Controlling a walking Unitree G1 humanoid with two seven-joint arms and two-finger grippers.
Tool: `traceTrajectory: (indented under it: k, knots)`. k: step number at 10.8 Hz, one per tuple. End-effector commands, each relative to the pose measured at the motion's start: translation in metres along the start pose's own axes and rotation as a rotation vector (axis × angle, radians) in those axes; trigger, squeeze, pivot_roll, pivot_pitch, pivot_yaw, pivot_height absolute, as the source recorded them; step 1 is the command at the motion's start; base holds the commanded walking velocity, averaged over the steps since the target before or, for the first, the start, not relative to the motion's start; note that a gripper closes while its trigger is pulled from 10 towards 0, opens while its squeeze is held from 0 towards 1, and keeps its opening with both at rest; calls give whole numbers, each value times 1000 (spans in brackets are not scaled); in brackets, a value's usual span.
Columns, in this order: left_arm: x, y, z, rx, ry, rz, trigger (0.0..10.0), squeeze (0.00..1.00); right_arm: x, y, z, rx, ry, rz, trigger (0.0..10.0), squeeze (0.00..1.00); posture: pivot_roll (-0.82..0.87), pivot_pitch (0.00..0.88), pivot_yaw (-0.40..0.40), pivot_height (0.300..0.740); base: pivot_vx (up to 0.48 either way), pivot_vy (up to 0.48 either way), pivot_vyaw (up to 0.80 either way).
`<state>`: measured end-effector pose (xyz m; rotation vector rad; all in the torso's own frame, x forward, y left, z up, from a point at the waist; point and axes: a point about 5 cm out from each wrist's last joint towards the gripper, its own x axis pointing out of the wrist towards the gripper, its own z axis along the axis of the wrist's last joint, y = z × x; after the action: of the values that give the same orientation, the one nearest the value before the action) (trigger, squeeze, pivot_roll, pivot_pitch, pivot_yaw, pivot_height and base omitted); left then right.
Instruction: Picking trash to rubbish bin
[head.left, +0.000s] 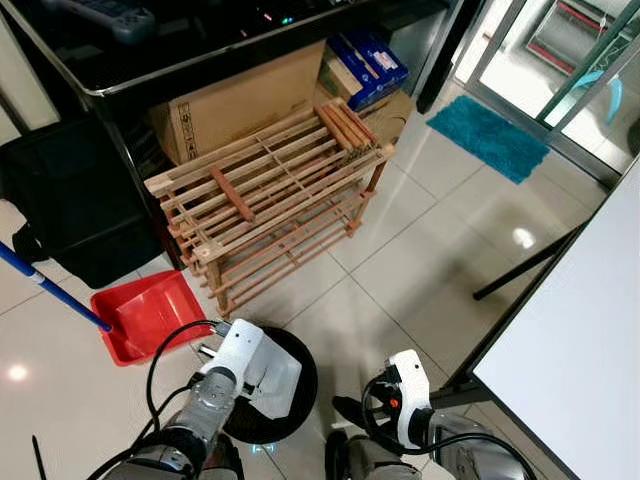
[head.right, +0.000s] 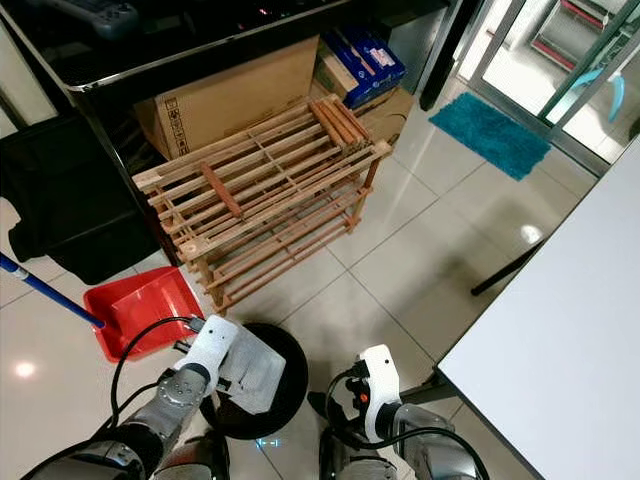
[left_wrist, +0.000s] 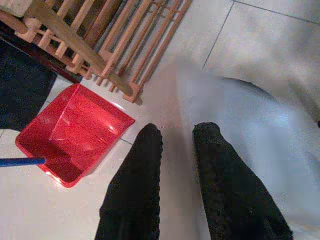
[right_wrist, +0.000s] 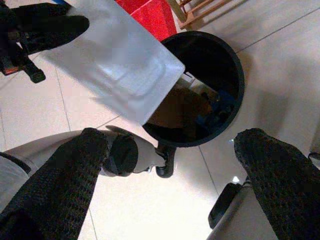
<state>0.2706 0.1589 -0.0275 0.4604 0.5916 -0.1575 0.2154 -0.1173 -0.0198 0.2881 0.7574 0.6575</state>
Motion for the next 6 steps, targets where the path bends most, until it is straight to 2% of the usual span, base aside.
traceTrajectory:
  k: [1, 4, 5, 6]
  knots:
    - [-3, -10, -10, -10, 31, -33, 10000, 1000, -4, -1, -8, 27, 18, -11, 10000, 0, -190, 270, -139, 740, 0, 0, 0]
    - [-3, -12, -10, -12, 39, -44, 10000, 1000, -5, -1, -7, 30, 16, -13, 10000, 0, -187, 273, -138, 740, 0, 0, 0]
    - [-4, -11, -13, 2, 58, -38, 10000, 0, -5, -1, -6, 30, 15, -14, 10000, 0, -185, 272, -137, 740, 0, 0, 0]
    - [-5, -9, -17, -18, 64, -28, 10000, 0, -4, -2, -5, 29, 7, -27, 10000, 0, -176, 262, -131, 740, 0, 0, 0]
